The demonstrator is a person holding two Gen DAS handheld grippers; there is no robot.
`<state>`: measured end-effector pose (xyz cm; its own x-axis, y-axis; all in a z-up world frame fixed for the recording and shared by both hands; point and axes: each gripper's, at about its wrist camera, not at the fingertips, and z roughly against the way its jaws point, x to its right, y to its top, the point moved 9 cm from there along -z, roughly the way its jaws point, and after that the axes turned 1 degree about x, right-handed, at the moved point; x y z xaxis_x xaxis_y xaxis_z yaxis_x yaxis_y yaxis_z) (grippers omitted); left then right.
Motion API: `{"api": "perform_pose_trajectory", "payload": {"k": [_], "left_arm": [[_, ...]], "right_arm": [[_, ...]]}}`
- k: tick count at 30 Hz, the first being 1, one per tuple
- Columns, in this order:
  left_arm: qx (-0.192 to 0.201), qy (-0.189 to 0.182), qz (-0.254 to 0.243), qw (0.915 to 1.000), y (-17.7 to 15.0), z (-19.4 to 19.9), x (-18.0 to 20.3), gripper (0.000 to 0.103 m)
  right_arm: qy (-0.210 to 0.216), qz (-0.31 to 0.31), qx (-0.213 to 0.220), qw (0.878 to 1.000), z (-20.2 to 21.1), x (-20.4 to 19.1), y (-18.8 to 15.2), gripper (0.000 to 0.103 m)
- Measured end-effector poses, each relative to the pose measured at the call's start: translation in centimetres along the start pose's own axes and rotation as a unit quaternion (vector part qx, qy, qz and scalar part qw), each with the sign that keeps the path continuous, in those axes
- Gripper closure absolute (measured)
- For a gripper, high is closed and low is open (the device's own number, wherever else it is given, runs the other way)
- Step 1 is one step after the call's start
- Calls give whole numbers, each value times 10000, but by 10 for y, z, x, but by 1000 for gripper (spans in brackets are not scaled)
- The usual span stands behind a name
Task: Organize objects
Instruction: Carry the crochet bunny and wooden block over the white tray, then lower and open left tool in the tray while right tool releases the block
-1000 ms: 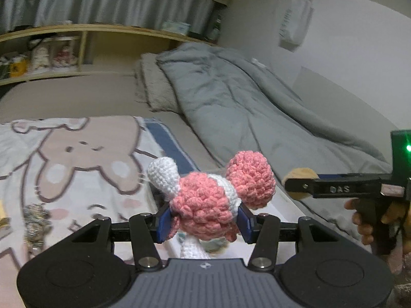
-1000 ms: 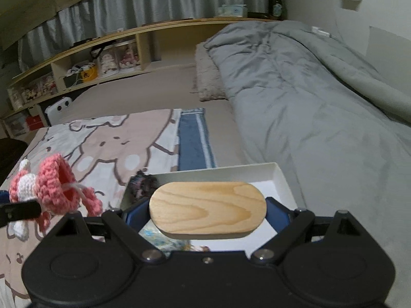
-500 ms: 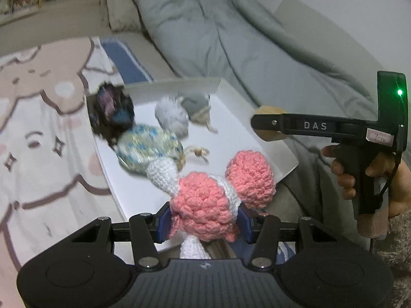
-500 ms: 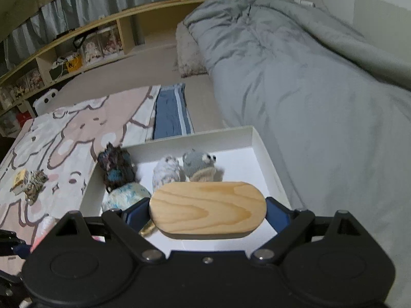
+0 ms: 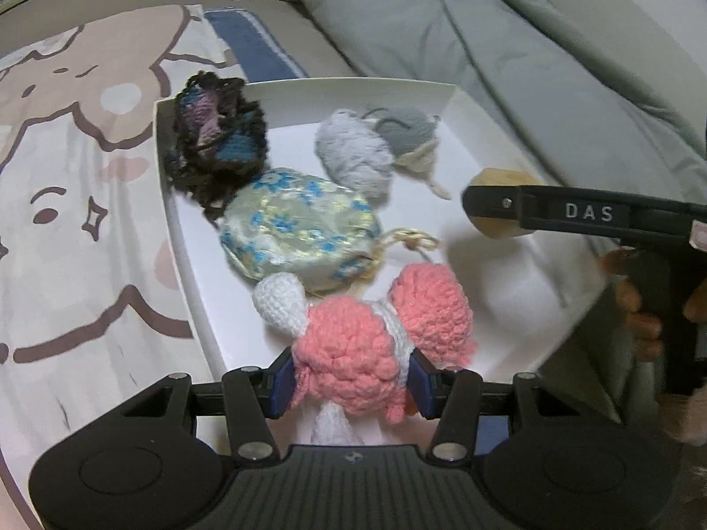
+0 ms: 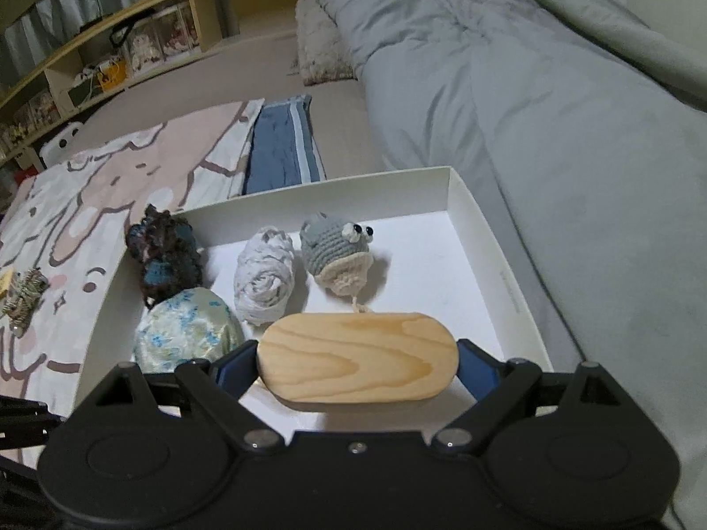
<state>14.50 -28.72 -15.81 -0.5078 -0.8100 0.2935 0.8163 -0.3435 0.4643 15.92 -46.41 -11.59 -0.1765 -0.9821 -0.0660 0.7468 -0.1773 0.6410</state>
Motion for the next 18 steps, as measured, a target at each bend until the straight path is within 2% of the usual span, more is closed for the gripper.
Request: {"api": "perform_pose_trajectory", "payload": {"k": [7,14,16,18], "left_arm": [[245,86,60,9996,15,-8,-10,51],[141,-103,-160,9997,9,-5,-5,50],[140,-131,-182,9997,8,-4,-4,49],[166,-134,-120,9997,7,-2,-6,44]], "right_arm": [[-125,131,-144,9997,-29,-4,6,10],[54,279,-259,9993,-50,-21,6,10],[113,322,-317,9989,-54,-26,5,9],[161,344,-363,9986,-56,-29,2,9]]}}
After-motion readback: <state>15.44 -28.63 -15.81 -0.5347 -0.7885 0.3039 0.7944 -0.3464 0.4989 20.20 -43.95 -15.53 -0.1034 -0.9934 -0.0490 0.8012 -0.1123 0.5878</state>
